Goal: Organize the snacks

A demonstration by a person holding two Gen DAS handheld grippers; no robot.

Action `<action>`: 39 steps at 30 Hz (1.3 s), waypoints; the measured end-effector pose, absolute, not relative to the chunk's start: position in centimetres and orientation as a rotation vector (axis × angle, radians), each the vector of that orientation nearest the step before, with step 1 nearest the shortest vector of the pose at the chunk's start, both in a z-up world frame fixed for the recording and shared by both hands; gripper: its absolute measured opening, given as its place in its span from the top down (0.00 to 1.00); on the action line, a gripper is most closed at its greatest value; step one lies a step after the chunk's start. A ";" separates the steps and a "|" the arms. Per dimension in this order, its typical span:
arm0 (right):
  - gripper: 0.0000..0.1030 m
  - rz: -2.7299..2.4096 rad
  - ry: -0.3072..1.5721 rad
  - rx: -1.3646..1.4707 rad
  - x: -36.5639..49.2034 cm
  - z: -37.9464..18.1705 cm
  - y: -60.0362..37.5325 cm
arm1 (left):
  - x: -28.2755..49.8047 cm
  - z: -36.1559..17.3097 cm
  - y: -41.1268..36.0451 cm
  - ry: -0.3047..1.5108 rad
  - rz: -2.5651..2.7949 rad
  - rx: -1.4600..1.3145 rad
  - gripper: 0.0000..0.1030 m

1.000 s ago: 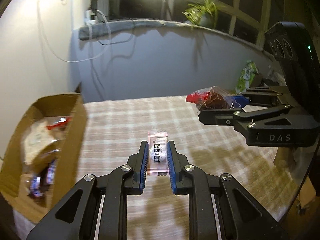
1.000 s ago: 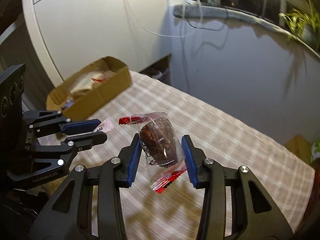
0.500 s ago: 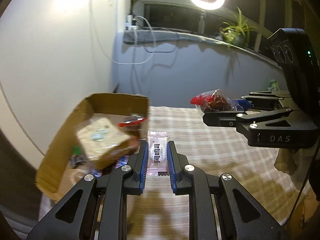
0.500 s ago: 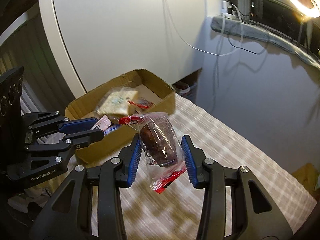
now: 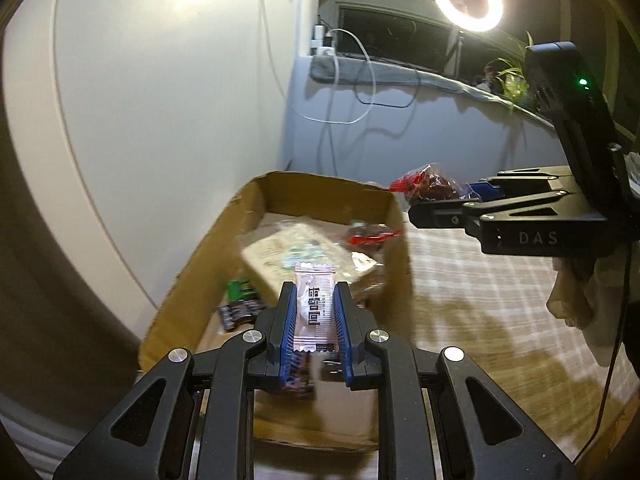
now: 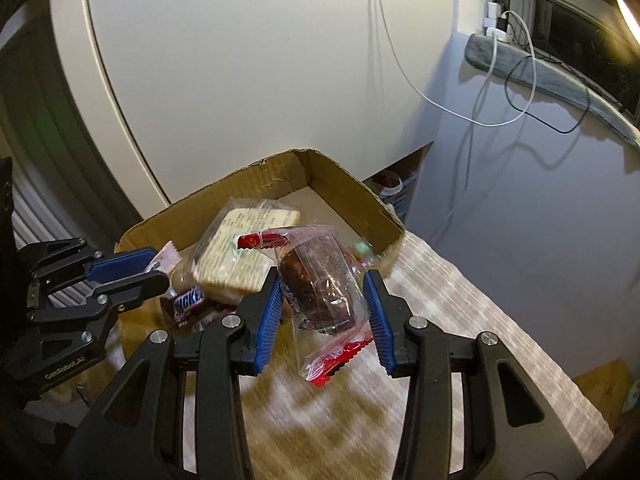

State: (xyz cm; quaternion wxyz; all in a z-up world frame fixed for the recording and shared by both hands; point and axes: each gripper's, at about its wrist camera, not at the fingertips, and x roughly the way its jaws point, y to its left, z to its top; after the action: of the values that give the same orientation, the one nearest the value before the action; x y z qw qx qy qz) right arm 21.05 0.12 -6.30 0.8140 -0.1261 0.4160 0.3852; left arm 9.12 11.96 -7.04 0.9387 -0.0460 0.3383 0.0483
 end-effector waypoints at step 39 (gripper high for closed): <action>0.19 0.795 0.856 -0.250 22.3 -5.9 3.1 | 8.8 -6.5 14.0 0.657 0.150 -0.106 0.45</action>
State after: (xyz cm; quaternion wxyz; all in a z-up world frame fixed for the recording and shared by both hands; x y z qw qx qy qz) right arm 22.29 3.07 -5.88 0.8267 -0.1178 0.4032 0.3743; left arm 8.77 14.00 -6.48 0.9425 -0.0517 0.3220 0.0734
